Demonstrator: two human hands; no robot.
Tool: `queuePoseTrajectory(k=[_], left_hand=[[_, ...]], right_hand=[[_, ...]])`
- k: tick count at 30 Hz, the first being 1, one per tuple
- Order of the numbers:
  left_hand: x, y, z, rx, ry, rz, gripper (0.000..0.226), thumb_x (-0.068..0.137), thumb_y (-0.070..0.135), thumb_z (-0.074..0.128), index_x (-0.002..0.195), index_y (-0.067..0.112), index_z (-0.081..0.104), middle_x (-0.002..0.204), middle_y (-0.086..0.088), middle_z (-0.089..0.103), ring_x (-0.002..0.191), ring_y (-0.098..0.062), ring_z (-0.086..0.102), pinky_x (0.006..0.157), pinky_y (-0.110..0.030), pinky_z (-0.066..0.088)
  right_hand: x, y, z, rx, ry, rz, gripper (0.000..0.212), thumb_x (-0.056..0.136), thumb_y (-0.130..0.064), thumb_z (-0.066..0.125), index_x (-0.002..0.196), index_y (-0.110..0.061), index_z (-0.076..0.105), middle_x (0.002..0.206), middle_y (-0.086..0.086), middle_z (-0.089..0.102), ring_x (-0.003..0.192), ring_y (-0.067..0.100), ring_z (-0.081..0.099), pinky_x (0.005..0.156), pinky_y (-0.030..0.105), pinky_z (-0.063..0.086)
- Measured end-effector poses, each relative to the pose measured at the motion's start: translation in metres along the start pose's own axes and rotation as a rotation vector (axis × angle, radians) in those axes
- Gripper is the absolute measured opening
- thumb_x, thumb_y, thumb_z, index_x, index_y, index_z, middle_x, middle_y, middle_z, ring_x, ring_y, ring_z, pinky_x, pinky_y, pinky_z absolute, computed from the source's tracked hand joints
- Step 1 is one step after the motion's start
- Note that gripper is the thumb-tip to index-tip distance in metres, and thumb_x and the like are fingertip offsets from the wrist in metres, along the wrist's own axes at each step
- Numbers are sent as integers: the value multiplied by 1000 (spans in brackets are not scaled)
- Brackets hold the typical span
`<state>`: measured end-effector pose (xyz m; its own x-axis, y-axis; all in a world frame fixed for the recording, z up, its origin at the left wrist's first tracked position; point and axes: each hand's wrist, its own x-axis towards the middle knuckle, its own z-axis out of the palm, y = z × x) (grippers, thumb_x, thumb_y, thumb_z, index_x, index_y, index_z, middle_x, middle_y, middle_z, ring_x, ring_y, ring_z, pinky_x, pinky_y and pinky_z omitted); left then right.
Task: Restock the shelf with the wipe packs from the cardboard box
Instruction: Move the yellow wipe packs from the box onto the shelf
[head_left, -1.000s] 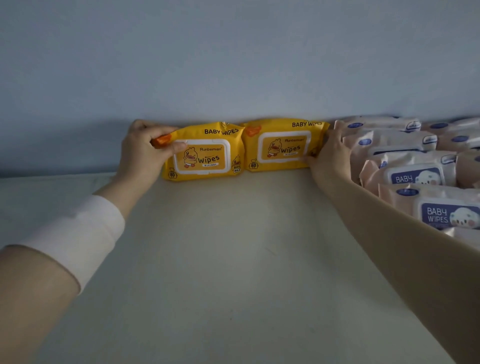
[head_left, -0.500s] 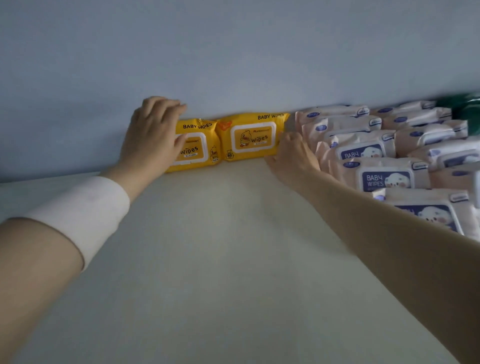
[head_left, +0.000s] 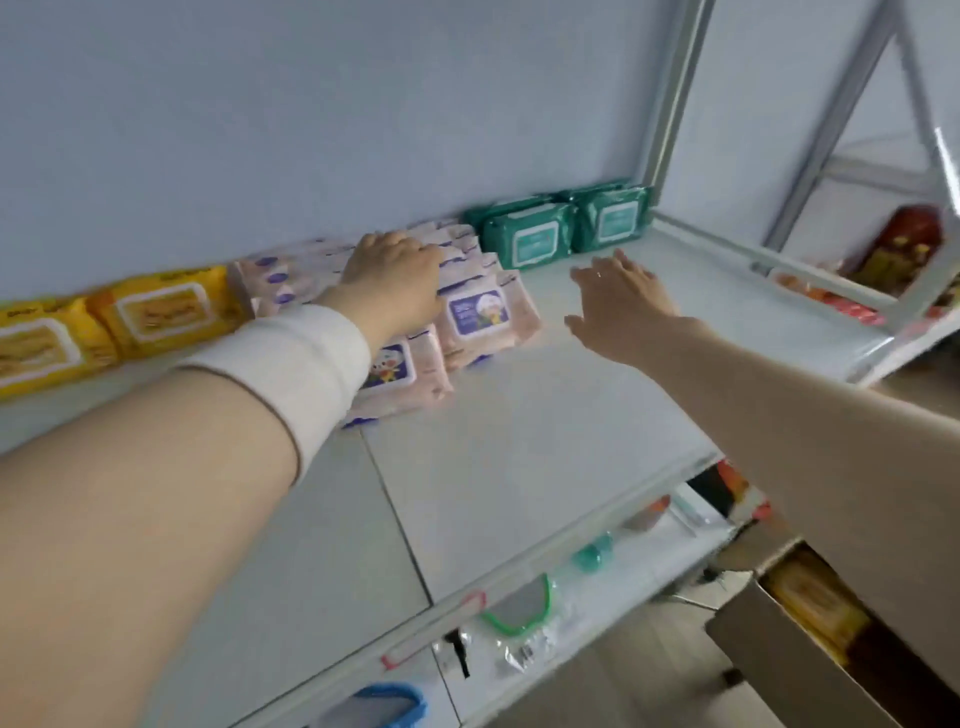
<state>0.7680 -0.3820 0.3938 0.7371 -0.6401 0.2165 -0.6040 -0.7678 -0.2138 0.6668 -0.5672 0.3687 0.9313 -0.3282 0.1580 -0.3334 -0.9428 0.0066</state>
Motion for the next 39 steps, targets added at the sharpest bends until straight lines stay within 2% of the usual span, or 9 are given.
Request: queuePoseTrajectory(k=[4,10,16,19,24,30,35,39], left_hand=[[28,150,-2,-26,-22,183,43,90,30,47,129,12,48,137,-10,49,130,-25,39,105,-35,28],[73,341,8,-53,-54,465,49,92,34,46,135,13,42,143,-11,43,137,-26,31,112,-37,20],[110,500,60,-161,-149,676,46,90,34,50,132,14,44,137,-11,48,131,-28,38,106,-39,27],[109,560,96,-195,-282,761,50,89,40,51,130,12,44,132,-11,51,126,-29,41,103,-37,31],[99,634,170,-167,-521,854,48,90,41,51,129,14,47,129,-9,54,123,-28,45,101,-40,35],[62,679,261,-143,-834,819,51,89,42,51,134,19,45,131,-5,54,124,-25,46,104,-38,36],[47,721,332,-135,-990,758,48,89,40,51,133,21,46,129,-5,56,124,-25,48,104,-37,36],[47,766,406,-160,-1009,762,45,90,39,51,130,20,48,126,-3,56,118,-21,51,99,-35,40]], right_hand=[[-58,140,7,-44,-97,227,58,95,-36,45,145,-12,29,151,13,28,143,31,15,116,42,19],[-132,300,42,-32,-189,493,52,95,-32,45,142,-10,34,148,16,32,142,33,17,115,46,20],[-190,424,117,-19,-318,694,53,93,-34,49,140,-10,38,149,15,33,143,33,16,116,47,19],[-228,455,166,59,-454,793,51,94,-30,45,140,-12,36,149,14,33,143,32,16,116,48,18],[-289,476,251,206,-640,928,56,93,-38,47,143,-15,33,149,10,35,142,30,21,114,44,22],[-337,474,337,422,-851,989,59,96,-40,41,147,-14,26,150,8,33,143,29,19,115,38,22],[-339,496,406,588,-880,993,59,97,-39,39,148,-14,22,155,8,24,146,26,13,117,34,16],[-336,533,488,667,-800,1126,56,97,-36,42,146,-16,27,153,6,29,145,23,19,115,32,20]])
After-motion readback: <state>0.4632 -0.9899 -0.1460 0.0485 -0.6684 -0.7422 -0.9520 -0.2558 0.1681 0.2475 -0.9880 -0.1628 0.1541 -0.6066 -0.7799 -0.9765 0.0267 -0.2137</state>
